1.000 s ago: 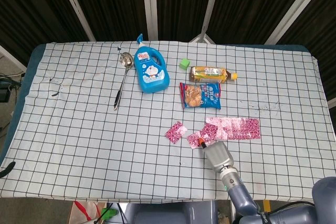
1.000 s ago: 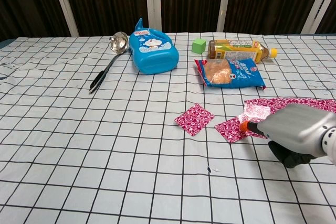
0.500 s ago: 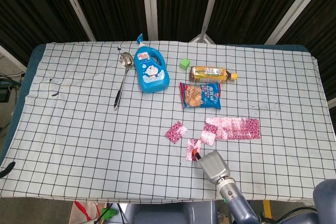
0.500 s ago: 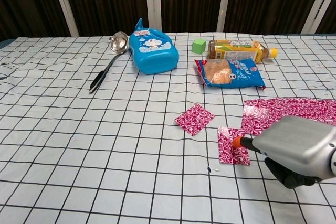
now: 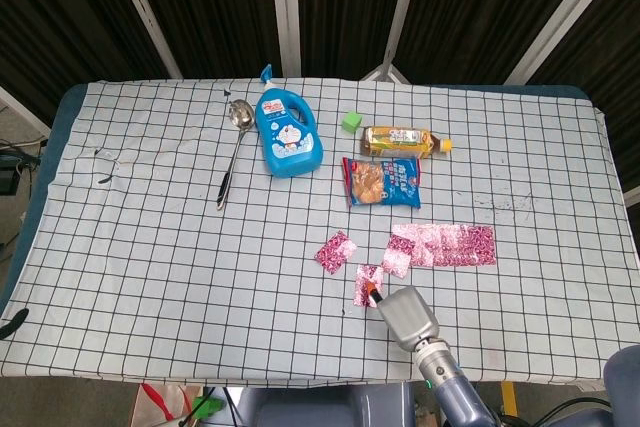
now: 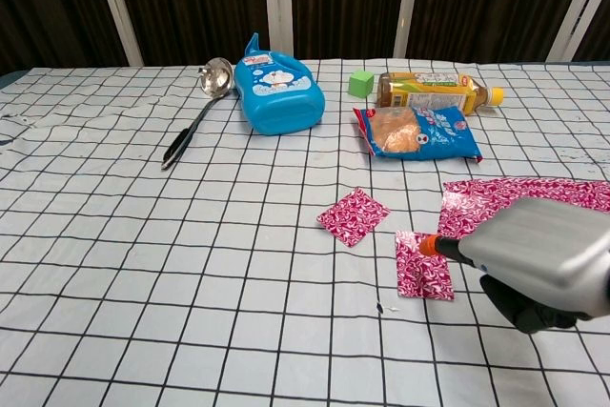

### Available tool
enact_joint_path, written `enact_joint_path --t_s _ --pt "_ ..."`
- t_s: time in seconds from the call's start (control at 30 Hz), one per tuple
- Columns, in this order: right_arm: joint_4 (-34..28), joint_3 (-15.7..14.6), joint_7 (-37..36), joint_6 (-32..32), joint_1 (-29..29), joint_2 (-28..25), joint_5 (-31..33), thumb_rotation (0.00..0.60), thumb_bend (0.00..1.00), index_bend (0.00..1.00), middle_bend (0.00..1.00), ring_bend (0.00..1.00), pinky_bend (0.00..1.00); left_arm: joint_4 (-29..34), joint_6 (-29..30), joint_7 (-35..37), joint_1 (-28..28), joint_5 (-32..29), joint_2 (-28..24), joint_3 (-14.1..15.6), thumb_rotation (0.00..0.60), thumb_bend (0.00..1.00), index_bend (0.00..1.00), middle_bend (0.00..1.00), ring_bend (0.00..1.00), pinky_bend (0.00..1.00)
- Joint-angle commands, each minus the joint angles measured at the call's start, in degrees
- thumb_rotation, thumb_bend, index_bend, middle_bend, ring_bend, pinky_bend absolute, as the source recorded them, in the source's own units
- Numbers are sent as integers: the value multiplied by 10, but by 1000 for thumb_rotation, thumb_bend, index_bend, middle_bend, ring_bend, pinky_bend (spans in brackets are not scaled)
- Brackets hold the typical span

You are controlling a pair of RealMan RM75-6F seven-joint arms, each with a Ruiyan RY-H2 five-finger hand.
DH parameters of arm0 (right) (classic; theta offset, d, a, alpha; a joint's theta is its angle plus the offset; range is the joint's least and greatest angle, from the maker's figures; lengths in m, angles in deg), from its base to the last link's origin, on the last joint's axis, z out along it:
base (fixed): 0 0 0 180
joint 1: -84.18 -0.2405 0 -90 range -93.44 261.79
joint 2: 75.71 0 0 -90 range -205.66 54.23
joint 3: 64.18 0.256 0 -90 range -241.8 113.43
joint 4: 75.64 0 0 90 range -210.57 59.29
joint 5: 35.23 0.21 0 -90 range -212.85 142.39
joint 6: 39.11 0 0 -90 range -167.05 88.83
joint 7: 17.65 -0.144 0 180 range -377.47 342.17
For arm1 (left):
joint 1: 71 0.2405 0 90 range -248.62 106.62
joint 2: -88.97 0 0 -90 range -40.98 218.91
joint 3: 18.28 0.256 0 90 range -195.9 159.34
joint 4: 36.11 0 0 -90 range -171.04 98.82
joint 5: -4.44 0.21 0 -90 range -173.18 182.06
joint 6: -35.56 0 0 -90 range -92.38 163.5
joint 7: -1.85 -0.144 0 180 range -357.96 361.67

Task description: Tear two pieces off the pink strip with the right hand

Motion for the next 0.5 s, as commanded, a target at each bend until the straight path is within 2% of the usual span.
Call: enact_joint_path --t_s 0.03,0.27,0.5 --pt "17 10 -4 -13 -3 4 17 600 843 120 836 881 711 0 0 1 0 -1 0 -1 600 276 157 0 0 84" --pt "50 18 -12 -37 -5 14 49 600 843 120 836 882 711 -1 2 1 1 -2 -1 -1 600 276 158 0 0 84" --pt "53 1 -17 -43 2 20 35 600 843 120 836 881 712 0 -3 -2 -1 -3 0 -1 600 276 158 0 0 84"
